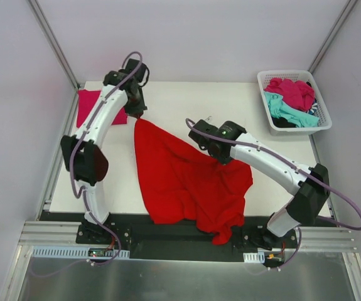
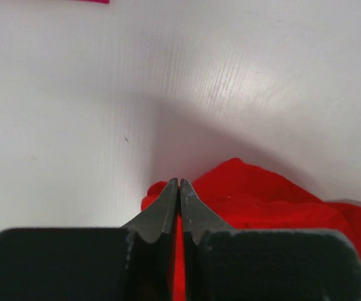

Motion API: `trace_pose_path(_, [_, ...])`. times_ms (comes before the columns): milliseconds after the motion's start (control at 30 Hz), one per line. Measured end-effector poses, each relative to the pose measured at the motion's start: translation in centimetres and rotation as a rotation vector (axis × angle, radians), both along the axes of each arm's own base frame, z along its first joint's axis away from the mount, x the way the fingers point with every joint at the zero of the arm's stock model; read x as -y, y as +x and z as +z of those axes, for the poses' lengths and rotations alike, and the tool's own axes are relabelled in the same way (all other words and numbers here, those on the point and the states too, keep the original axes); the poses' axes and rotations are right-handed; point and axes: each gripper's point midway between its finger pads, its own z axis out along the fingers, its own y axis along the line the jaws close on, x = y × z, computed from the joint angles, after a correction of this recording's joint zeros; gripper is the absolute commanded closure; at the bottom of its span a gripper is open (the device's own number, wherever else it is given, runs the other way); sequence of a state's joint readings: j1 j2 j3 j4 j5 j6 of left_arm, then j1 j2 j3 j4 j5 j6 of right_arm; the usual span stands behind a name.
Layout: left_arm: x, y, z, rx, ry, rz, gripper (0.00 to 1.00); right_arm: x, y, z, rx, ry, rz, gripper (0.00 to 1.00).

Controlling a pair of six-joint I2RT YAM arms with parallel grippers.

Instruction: Fold and stack the t-shirts

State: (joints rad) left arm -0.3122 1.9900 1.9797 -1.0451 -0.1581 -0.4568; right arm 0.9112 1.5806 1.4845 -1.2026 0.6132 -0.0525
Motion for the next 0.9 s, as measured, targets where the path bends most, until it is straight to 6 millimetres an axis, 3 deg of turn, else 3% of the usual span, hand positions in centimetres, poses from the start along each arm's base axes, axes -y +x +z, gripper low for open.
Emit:
trace_pose_path(200, [-2.1,-3.8,11.1,0.218,-0.024,0.025,1.0,2.1,1.8,2.2,0.133,-0.014,-0.092,0.99])
trace_pose_path(400, [-4.0,-9.6,18.6,0.38,-0.048,0.043,1.0,4.1,2.3,9.0,0.381,0.098,-0.146,0.99])
trace_pose_path(633, [-5.5,-15.1,22.7,0.493,-0.071,0.044,1.0,6.5,1.9,17.8,0.576,0.253,-0.186,0.99])
trace_pose_path(767, [-6.2,-14.9,24.7,0.561,-0.061,0.068,1.0,7.8,3.2,22.6,0.642,0.341,-0.274,0.99])
trace_pose_path(900, [-6.1,-14.1,23.2,0.509,-0.028,0.071,1.0,9.1,3.5,23.8,0.646,0.418,-0.329,0.99])
